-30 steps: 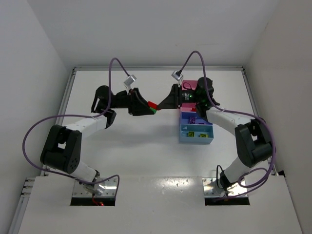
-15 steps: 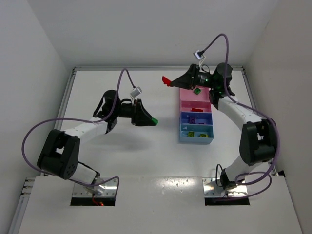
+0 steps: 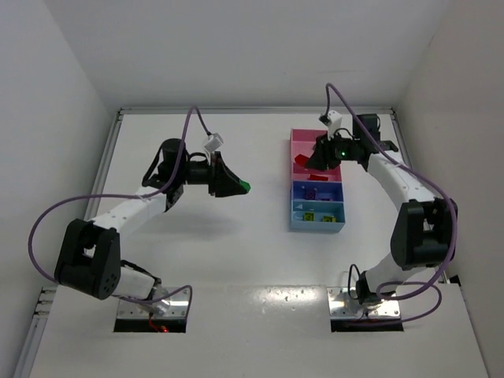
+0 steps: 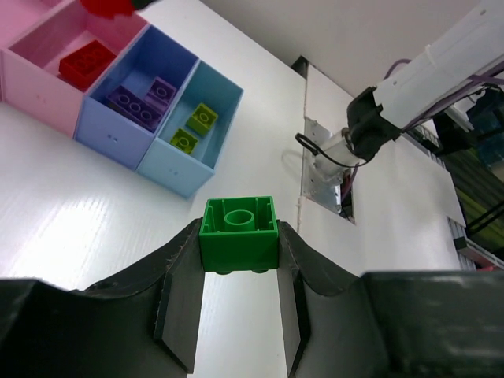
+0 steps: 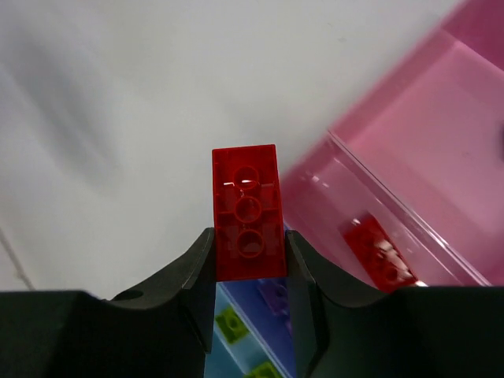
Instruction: Sort the legos into containers by color
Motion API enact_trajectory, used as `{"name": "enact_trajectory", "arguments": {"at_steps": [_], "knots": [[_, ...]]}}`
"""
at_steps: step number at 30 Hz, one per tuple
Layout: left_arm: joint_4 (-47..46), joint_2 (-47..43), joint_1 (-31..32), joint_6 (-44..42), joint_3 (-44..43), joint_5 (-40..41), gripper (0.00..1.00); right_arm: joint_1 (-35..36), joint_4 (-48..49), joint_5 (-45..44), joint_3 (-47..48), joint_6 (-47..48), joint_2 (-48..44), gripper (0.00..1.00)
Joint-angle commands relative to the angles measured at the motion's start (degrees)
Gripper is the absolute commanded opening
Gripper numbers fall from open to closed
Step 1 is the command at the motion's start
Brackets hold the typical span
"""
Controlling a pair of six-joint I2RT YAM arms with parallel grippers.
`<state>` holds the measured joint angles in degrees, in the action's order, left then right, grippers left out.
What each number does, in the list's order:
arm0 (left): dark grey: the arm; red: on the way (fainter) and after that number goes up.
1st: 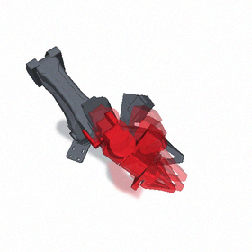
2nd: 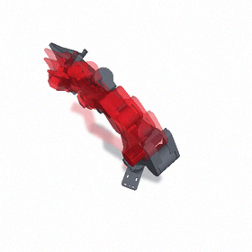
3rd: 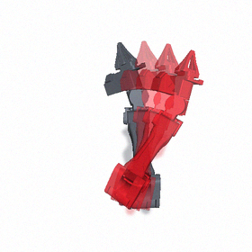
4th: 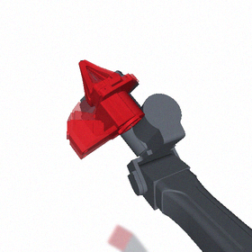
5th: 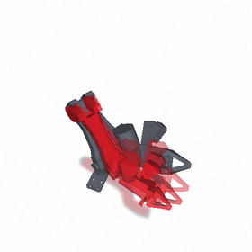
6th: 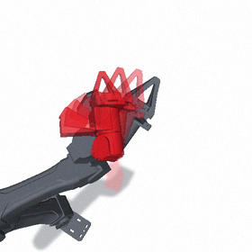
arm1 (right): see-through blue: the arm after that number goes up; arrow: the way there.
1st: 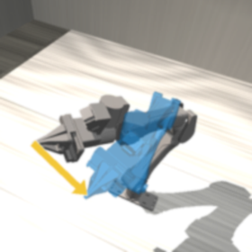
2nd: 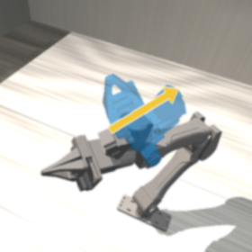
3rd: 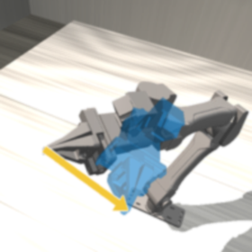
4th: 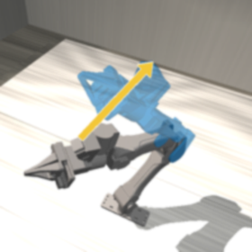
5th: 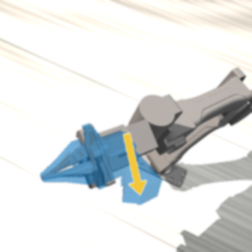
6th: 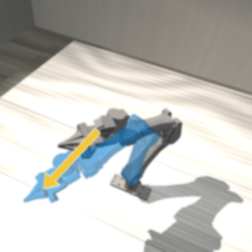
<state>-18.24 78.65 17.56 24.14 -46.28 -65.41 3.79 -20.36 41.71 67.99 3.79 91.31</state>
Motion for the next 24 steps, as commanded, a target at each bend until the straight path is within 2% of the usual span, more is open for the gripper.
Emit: {"name": "enact_trajectory", "arguments": {"at_steps": [1,9,19,22,24], "knots": [[0.7,0.9,-0.4,-2.3,-2.9,0.3,0.30,-1.5,-5.8,-8.2,-0.8,14.3,-1.4,0.10],[1.2,1.9,-0.4,-2.3,-3.5,0.8,0.30,-3.2,-7.6,-12.2,0.3,21.5,2.7,0.10],[1.7,3.6,-0.4,-2.3,-5.0,0.8,0.30,-4.2,-5.3,-14.5,0.3,22.8,8.2,0.10],[1.7,3.6,-0.4,-2.3,-5.0,0.8,0.30,-4.2,-4.8,-15.0,0.3,22.8,8.7,0.16],[1.7,4.1,-0.4,-2.8,-5.0,1.3,0.30,-4.2,-4.2,-15.7,0.3,22.8,9.2,0.35]]}}
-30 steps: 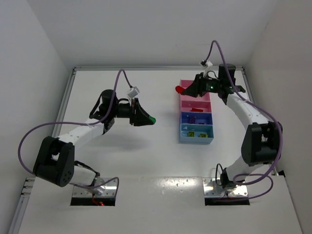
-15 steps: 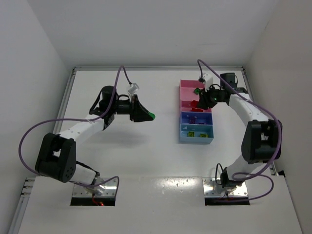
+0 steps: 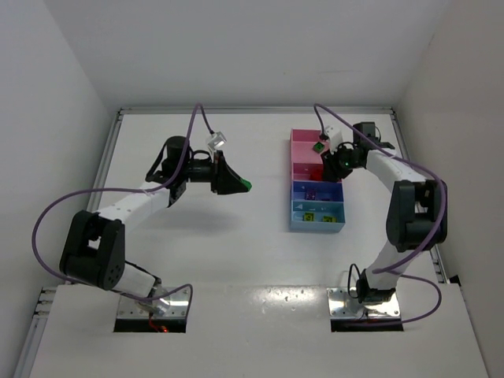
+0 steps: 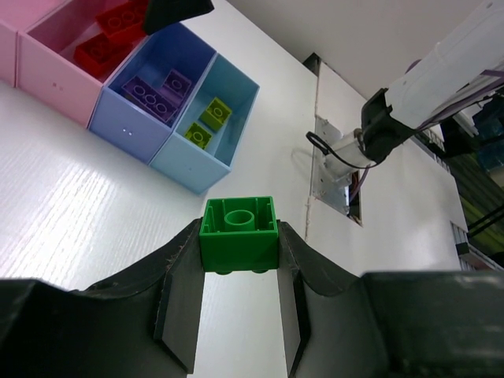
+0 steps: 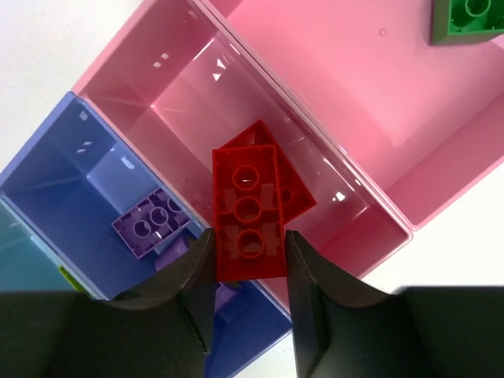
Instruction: Sort the legos into containers by color
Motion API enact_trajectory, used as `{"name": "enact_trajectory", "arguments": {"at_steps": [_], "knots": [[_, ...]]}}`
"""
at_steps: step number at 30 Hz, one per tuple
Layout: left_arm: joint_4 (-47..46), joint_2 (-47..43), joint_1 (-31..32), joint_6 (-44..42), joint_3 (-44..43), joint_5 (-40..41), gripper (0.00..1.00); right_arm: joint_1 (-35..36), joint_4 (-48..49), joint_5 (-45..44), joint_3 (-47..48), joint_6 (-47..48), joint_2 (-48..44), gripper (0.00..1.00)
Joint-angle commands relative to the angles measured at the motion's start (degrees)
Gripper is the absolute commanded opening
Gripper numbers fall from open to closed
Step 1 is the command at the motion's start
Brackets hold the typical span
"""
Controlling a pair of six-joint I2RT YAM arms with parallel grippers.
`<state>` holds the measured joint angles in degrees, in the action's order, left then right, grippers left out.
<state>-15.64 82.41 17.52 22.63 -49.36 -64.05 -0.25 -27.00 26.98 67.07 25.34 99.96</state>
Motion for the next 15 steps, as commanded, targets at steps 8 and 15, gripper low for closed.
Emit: {"name": "enact_trajectory", "arguments": {"at_steps": [8,15], "knots": [[1.7,1.5,-0.4,-3.0,-4.1,2.8,0.30,-0.2,4.5,1.0,0.7,-4.2,-5.3,0.71],[10.1,11.3,3.4,-9.5,-19.5,14.7,0.30,-3.1,8.9,9.1,-1.7,-20.4,-23.7,0.74]]}}
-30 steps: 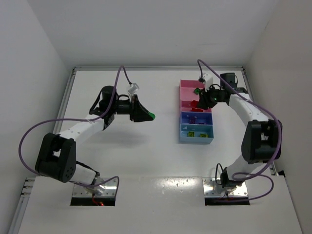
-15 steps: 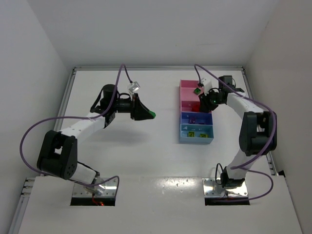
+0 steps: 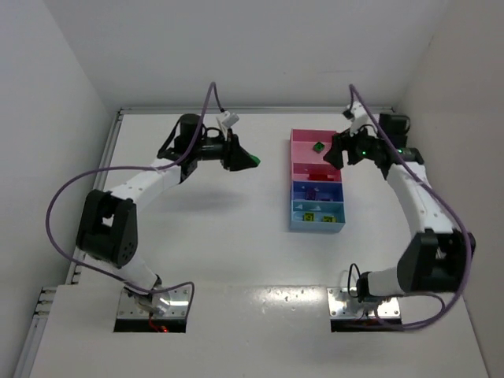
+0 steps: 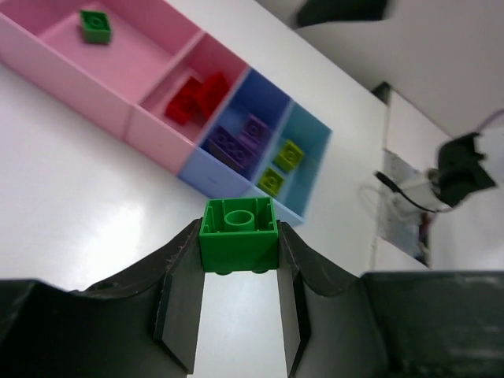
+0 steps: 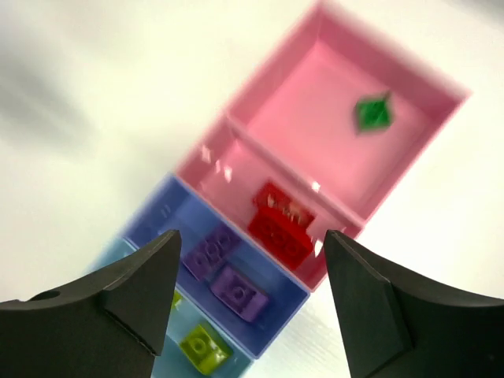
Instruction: Sort the legos into containers by color
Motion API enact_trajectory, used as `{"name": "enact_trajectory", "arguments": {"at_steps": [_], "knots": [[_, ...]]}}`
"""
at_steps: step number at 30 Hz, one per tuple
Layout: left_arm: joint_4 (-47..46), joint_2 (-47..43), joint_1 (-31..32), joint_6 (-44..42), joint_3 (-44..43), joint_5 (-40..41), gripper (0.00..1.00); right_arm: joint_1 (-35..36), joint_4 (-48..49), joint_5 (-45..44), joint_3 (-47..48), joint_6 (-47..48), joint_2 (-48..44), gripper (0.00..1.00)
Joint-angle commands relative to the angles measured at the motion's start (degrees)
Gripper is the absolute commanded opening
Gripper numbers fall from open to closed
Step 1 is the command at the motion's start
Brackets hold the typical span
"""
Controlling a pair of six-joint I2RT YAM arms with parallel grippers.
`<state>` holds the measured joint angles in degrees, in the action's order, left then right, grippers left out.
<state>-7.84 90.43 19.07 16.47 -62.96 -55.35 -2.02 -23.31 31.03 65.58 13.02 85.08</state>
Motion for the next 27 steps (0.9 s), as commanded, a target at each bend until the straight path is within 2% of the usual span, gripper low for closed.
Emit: {"name": "enact_trajectory", "arguments": {"at_steps": [1,3,7,10,12,13,16,21,25,26,27], "knots": [[2.8,6.4,2.8,-3.4,-7.9,8.9,0.30,-1.3,5.2,5.1,-0.7,-9.5,-10.6,0.75],[2.8,9.8,4.6,-4.9,-13.8,11.4,0.30,-2.4,3.5,5.1,-0.7,-10.3,-14.4,0.75],[7.4,18.8,8.9,-9.1,-25.3,21.9,0.30,-3.5,2.9,3.7,-3.3,-14.2,-19.2,0.76],[7.4,26.6,10.9,-9.8,-34.0,23.9,0.30,-4.7,2.9,3.0,-4.8,-17.1,-21.3,0.76],[8.4,31.2,11.4,-6.9,-41.8,24.6,0.31,-6.4,2.9,2.5,-6.1,-18.8,-22.1,0.76],[8.4,34.9,11.4,-5.8,-43.6,24.1,0.31,-7.3,3.9,3.0,-6.6,-19.7,-22.7,0.76],[7.1,38.6,12.9,-5.8,-47.9,23.4,0.35,-11.2,5.7,6.4,-8.9,-22.8,-23.8,0.79],[5.4,47.4,13.4,-3.3,-55.9,24.0,0.41,-13.6,5.2,7.8,-9.4,-22.8,-23.0,0.79],[3.0,51.7,14.0,-0.9,-59.5,24.5,0.41,-14.8,5.9,9.2,-9.4,-24.1,-21.0,0.79],[2.3,52.4,14.0,-0.4,-60.2,24.5,0.43,-14.8,5.9,9.8,-9.4,-24.1,-21.0,0.79],[2.3,52.9,14.0,-0.4,-60.8,24.5,0.49,-14.8,5.9,9.8,-9.4,-24.1,-20.2,0.79]]}}
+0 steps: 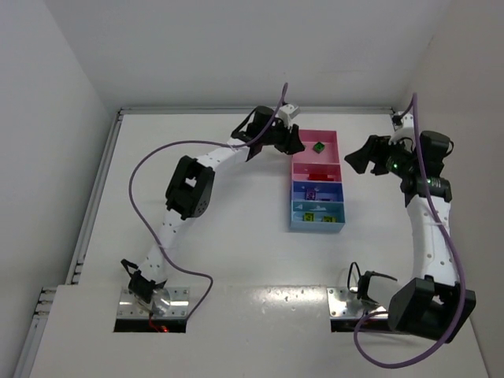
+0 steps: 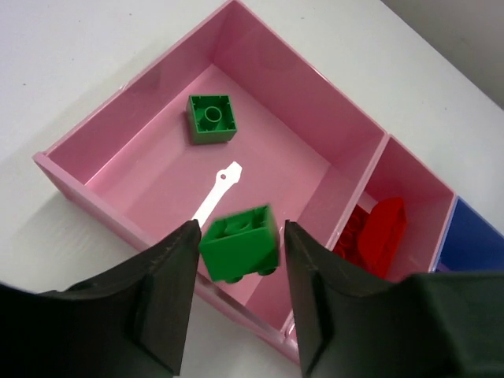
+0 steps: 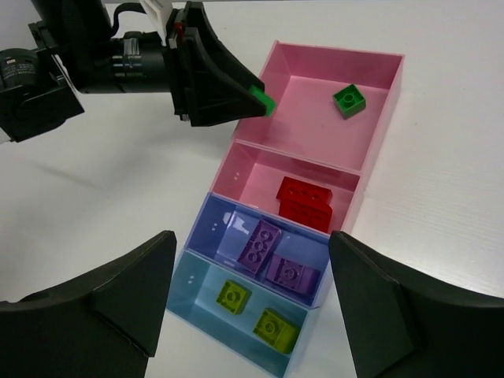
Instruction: Sort the legos into containers by color
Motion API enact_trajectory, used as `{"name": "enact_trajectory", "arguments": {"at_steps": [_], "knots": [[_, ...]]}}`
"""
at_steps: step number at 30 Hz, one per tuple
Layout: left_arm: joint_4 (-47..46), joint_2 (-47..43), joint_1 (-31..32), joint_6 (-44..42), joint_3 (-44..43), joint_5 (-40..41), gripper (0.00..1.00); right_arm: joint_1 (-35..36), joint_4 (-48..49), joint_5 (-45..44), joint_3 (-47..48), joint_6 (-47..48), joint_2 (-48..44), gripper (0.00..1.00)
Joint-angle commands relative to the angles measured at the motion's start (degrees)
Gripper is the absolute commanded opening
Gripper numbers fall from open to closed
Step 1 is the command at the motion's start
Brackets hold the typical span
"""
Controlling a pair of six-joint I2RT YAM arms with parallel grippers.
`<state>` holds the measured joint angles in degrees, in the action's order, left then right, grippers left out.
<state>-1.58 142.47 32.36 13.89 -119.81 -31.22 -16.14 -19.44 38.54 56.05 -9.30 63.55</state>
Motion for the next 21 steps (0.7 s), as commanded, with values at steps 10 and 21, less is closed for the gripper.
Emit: {"name": "enact_trajectory", "arguments": {"at_steps": [10,21], "knots": [[1.1,-6.8,0.7,4.2,-2.8,2.7,1.00,-0.7,3.1,5.2,0.0,-3.0,2.5,0.79],[16.2,-47.2,-8.2,-5.9,33.9,15.6,1.00,5.9,2.9,5.9,6.4,-0.5,14.1,0.79]]}}
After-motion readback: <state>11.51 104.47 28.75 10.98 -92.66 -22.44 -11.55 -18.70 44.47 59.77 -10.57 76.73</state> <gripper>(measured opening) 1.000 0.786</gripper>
